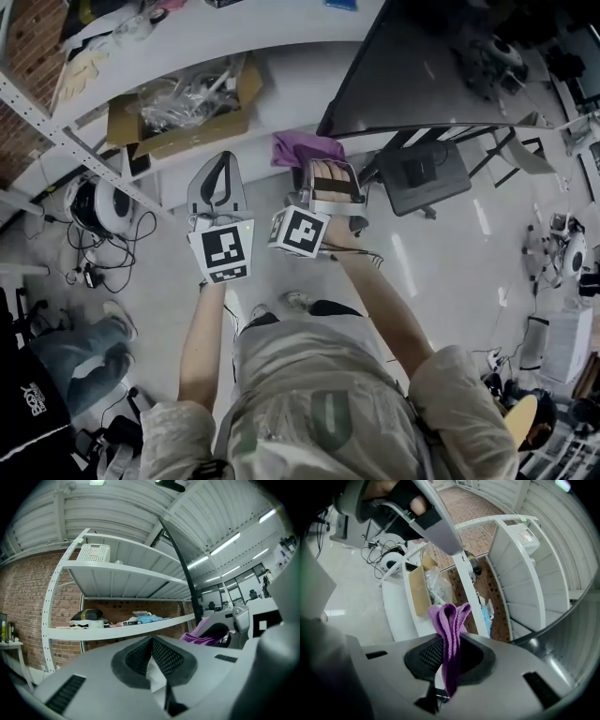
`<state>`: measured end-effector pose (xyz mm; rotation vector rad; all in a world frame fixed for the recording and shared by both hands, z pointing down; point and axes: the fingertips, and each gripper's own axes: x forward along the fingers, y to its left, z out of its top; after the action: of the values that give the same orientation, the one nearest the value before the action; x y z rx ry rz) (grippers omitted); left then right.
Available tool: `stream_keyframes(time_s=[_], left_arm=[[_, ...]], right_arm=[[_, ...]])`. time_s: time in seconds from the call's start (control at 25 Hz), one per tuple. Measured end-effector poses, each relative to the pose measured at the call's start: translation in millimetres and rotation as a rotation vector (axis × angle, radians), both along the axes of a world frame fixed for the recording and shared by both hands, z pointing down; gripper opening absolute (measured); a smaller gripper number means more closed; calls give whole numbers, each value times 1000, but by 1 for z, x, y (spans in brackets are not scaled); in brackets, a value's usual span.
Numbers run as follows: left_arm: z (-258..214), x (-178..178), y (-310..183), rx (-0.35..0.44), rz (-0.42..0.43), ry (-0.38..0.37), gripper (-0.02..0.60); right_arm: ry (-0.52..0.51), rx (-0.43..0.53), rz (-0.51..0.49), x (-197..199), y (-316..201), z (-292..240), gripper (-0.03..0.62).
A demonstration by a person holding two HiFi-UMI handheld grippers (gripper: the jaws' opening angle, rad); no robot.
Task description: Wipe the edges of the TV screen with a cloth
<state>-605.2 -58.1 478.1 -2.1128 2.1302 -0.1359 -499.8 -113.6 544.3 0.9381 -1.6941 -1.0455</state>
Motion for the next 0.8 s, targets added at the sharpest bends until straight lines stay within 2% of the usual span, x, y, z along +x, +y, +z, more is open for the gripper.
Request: stream_keyframes(time_s=[0.2,0.28,0.44,0.6,0.68,0.72,0.8], left_arm=[[7,-11,10,-31,-35,0,15],[4,-18,15,-36,-61,6,15],[-20,-27,37,-32,-129,22,15],[-55,-30,68,-4,-169,26,15],[-80,-30,80,45,-183,24,15],[-89,-27,86,66,-188,32,15],[-101,-20,99,85,-204,40,15]], right_arm=[[-40,-87,-8,-4,1,23,52],[-131,-168,-29,-10,5,29,52],[-542,-387,-183,-34,38,-13,52],[-947,-436,-395,-44,77,-105,52],[-1112,-451,-478,-45,92,-141,52],[-1178,-473,-488,-42,99,-151,52],[-1246,-516,-489,-32,110,-157,52]])
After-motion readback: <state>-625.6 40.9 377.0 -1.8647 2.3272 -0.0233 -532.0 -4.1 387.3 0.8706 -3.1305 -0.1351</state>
